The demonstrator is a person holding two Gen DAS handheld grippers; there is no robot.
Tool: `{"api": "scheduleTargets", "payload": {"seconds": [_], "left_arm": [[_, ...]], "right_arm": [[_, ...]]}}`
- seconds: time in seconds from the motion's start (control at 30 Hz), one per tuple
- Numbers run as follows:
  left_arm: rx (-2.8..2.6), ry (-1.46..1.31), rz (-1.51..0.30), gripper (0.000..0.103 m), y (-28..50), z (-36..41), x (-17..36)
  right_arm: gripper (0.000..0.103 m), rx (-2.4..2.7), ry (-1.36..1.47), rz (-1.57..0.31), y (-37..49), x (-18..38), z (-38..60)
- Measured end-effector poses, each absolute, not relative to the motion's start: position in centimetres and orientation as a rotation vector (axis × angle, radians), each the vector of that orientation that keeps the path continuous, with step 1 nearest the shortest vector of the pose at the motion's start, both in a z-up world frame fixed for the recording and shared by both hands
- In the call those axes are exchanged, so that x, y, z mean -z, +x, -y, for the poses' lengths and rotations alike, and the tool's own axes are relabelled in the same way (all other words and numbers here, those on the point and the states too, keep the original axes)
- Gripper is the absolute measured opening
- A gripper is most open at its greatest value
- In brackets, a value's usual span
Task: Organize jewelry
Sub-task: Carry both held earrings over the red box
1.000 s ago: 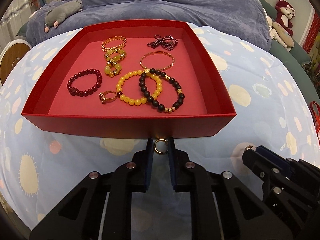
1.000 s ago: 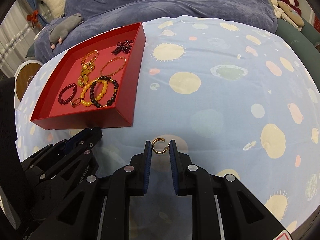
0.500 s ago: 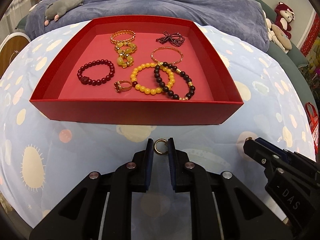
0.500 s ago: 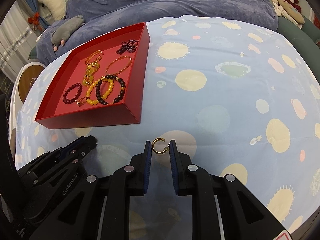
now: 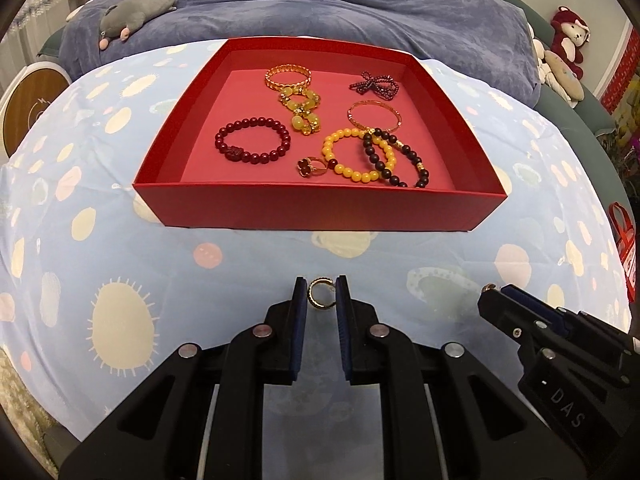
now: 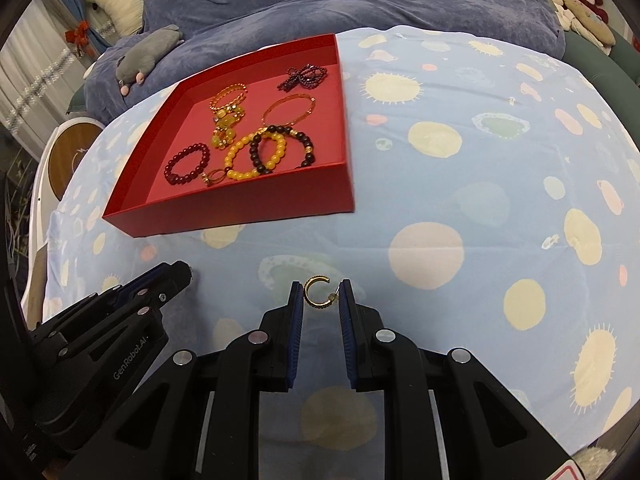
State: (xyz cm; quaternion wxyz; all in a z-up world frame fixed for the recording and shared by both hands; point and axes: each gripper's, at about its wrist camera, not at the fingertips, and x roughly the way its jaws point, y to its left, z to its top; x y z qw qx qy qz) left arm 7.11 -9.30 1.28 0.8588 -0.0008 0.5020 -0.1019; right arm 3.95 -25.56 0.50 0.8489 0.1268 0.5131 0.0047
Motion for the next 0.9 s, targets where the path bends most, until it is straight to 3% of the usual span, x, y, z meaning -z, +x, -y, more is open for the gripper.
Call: {"api": "scheduleTargets", "payload": {"seconds": [0.9], "left_arm": [[0.228,0.03,-1.092,0.014,4.2,2.8,-0.7]], "right_arm": [[0.017,-0.007,0.196,-1.127,1.9,0.0,17.4]]}}
